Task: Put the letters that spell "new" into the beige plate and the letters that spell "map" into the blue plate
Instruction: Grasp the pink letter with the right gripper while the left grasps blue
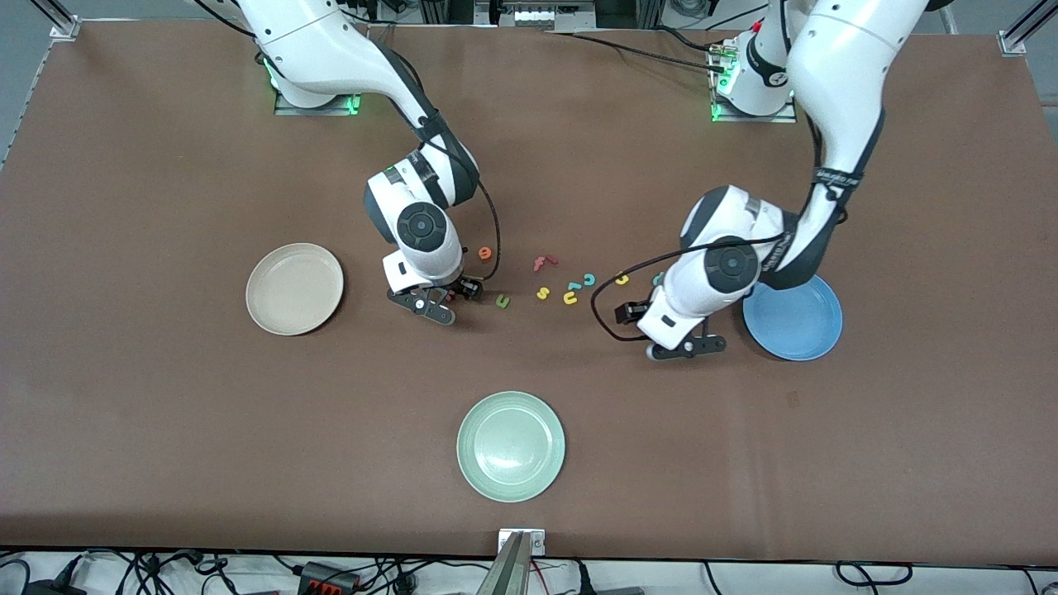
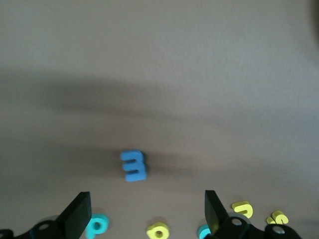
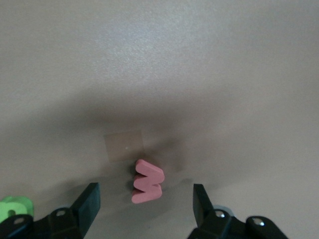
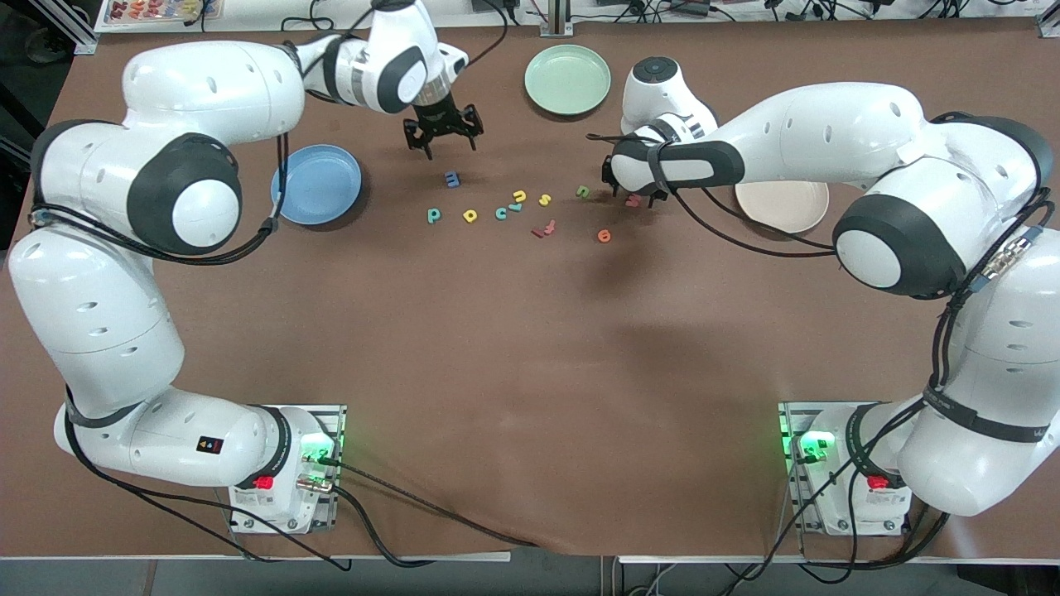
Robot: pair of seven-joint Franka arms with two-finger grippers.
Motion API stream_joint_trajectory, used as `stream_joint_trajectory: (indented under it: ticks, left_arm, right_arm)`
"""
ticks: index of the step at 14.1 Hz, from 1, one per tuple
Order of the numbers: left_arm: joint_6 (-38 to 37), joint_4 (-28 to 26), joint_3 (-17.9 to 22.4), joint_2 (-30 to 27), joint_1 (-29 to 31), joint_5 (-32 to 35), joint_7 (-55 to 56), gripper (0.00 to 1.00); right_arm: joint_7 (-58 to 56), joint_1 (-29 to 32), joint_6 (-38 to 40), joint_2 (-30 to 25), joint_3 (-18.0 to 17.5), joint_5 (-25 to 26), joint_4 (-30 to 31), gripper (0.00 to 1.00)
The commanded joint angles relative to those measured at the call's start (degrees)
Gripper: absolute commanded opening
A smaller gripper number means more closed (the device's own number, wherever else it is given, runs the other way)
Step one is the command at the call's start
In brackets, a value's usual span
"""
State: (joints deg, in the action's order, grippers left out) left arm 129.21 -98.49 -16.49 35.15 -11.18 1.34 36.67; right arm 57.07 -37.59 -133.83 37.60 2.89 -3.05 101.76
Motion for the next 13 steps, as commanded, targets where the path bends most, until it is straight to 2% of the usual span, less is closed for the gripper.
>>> stream_joint_trajectory:
  ticks: [1,6,7,11,13]
  left_arm:
    - [1.0,-1.3,0.5,0.2,-0.4,2.0,2.2,0.97]
    - [1.8,-1.7,0.6,3.0,-0.2,8.1,3.9,0.92]
    - [3.1,-1.8,0.4,3.3,0.3,8.2,4.0,0.88]
    - [4.6,-1.7,0.5,4.6,-0.2,8.1,6.4,0.68]
    - [5.4,-1.7,0.5,5.2,-0.2,8.1,6.4,0.6]
  right_arm:
    - [0.9,0.1,-0.1,0.6,0.2,-3.9,-0.6,0.78]
    - [0.7,0.6,-0.4,1.0,0.2,-4.9,-0.9,0.65]
    - [0.7,0.5,-0.4,1.0,0.2,-4.9,-0.9,0.6]
    - [0.6,0.4,-1.1,1.4,0.3,-4.9,-0.9,0.51]
    - [0.6,0.5,-1.1,1.4,0.3,-4.9,-0.9,0.39]
